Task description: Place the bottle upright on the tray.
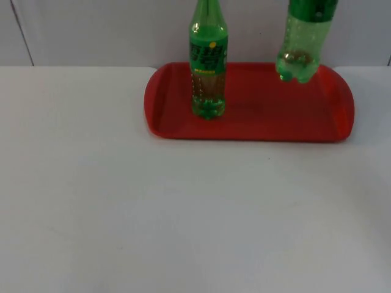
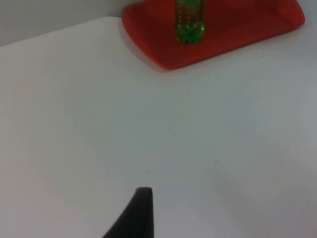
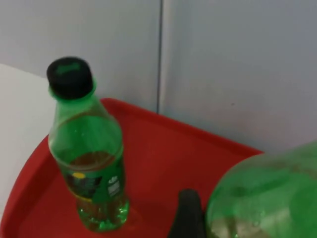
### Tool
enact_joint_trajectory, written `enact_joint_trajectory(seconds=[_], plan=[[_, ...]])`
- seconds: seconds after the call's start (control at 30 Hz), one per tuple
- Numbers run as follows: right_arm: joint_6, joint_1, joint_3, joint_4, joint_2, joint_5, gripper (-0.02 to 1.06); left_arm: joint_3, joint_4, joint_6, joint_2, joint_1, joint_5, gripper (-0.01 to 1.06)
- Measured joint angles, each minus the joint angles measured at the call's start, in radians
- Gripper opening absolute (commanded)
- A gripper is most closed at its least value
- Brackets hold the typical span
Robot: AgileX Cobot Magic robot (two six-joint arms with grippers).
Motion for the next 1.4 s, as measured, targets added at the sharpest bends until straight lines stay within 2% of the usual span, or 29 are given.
enact_joint_trajectory(seconds=[0.4, 0.7, 1.03, 1.4], plan=[[-0.024, -0.034, -0.178, 0.0, 0.216, -0.059, 0.0, 0.0, 0.0, 0.0, 0.0, 0.0, 0.0, 1.01], [-0.029, -0.045, -0.255, -0.019, 0.342, -0.103, 0.0, 0.0, 0.0, 0.0, 0.0, 0.0, 0.0, 1.01], [-0.031, -0.056, -0.266, -0.042, 0.425, -0.205, 0.0, 0.0, 0.007, 0.0, 0.0, 0.0, 0.0, 1.01], [-0.031, -0.074, -0.27, -0.044, 0.439, -0.215, 0.0, 0.0, 0.011, 0.0, 0.0, 0.0, 0.0, 1.01]])
